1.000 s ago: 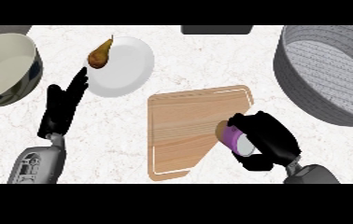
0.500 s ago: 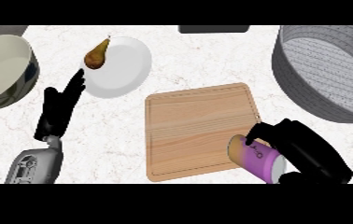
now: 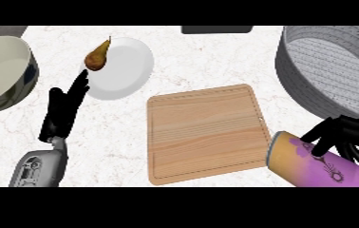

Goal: Pick the can from the cutting board and place it in the basket

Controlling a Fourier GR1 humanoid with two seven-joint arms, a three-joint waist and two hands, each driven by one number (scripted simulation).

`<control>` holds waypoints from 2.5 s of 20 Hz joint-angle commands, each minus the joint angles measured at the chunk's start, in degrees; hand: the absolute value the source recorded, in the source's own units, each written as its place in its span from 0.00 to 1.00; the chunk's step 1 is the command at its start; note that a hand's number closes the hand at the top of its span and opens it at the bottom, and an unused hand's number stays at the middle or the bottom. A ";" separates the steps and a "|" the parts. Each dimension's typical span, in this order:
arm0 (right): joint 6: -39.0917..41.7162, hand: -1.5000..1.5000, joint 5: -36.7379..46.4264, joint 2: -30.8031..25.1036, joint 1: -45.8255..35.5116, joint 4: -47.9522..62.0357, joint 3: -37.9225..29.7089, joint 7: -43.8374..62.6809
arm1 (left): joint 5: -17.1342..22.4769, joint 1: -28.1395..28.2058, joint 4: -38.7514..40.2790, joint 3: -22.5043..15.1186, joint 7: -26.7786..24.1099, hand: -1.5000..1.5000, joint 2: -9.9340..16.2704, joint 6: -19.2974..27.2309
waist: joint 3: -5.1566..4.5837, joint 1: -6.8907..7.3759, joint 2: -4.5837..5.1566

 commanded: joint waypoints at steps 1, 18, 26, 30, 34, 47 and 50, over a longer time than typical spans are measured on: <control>0.81 1.00 -13.37 -0.75 -7.84 -4.82 -6.66 15.57 | 1.93 -1.13 -0.32 1.41 1.17 0.50 1.85 -2.29 | -0.09 0.79 -0.03; 4.89 1.00 -9.56 -31.01 -38.83 23.61 -8.39 26.19 | -0.62 -2.20 1.55 -1.02 -0.97 0.50 -0.63 -0.41 | 0.09 3.15 1.18; 1.68 1.00 8.06 -35.95 -38.65 43.76 -4.94 4.91 | -1.27 -2.00 -0.52 -1.86 0.35 0.50 -1.39 0.31 | 0.19 3.16 0.91; -2.24 1.00 12.13 -38.55 -38.87 57.15 -5.73 -10.06 | -0.87 -3.33 1.29 -1.15 -0.11 0.50 -0.54 -0.57 | 0.20 2.85 1.02; -7.26 1.00 16.24 -37.13 -40.93 67.72 -2.47 -21.11 | 1.06 -1.71 0.31 -0.19 -0.52 0.50 0.48 -2.68 | 0.19 3.58 1.08; -15.27 1.00 25.51 -30.64 -48.41 94.52 1.82 -37.38 | -0.57 -2.03 -2.58 -1.92 2.55 0.50 -1.71 -0.47 | 0.23 3.50 0.89; -11.30 1.00 23.77 -30.08 -49.14 97.97 -0.12 -33.40 | -0.81 -1.00 -2.38 -1.99 1.91 0.50 -1.60 -0.58 | 0.20 2.98 0.69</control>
